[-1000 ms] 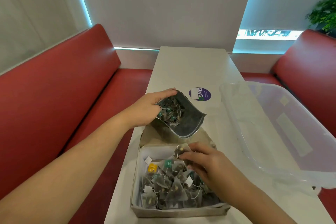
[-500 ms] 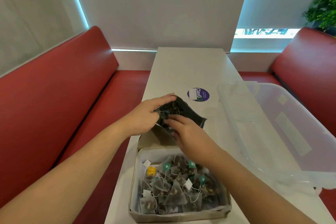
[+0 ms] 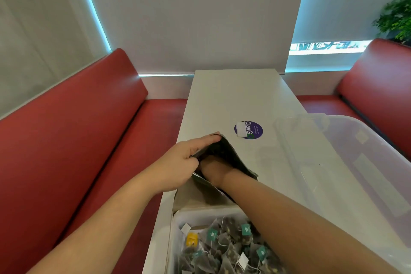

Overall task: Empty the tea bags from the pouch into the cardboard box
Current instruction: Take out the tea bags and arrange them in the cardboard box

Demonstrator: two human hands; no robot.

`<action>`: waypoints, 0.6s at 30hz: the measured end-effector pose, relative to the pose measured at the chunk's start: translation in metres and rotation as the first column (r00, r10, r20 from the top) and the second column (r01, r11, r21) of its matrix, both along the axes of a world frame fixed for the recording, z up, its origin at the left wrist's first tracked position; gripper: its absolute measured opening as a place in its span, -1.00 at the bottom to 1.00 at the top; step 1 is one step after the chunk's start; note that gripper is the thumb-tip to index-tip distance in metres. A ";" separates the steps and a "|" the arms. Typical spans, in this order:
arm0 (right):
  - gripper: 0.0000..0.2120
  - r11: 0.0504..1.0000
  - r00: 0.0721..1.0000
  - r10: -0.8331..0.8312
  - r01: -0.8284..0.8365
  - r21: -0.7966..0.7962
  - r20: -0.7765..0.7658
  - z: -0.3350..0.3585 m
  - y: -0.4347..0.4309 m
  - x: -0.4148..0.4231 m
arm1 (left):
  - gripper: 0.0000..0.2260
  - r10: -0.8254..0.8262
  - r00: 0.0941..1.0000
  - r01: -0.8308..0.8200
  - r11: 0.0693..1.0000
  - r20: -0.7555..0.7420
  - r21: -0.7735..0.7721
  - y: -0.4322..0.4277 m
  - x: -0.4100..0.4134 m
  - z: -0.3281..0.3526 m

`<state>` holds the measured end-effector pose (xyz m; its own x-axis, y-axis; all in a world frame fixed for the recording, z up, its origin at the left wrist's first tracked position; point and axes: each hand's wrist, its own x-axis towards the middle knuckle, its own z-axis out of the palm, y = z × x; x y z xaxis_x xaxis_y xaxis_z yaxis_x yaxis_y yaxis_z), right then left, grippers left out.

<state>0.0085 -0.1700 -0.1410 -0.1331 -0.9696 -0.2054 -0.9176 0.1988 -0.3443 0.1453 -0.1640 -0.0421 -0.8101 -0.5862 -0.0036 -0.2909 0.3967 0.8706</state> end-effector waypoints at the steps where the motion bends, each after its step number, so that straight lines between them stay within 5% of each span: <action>1: -0.69 1.000 0.999 0.023 -0.023 -0.001 -0.025 0.005 0.004 0.001 | -0.25 -0.004 1.000 0.004 1.000 0.004 -0.004 0.000 -0.001 0.000; 5: -0.76 0.998 0.998 0.053 -0.054 -0.014 -0.046 0.027 0.033 0.000 | -0.25 0.001 1.000 -0.001 1.000 0.011 -0.028 0.001 0.001 0.001; 18: -0.83 0.855 0.991 0.137 -0.122 -0.505 -0.006 0.099 0.177 0.005 | -0.27 0.026 1.000 -0.025 1.000 0.013 -0.015 0.006 0.002 -0.001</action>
<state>0.0136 0.0068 -0.0415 -0.0008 -0.9498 0.3129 -0.9110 -0.1283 -0.3919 0.1469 -0.1579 -0.0431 -0.7948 -0.6068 -0.0057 -0.3127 0.4015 0.8608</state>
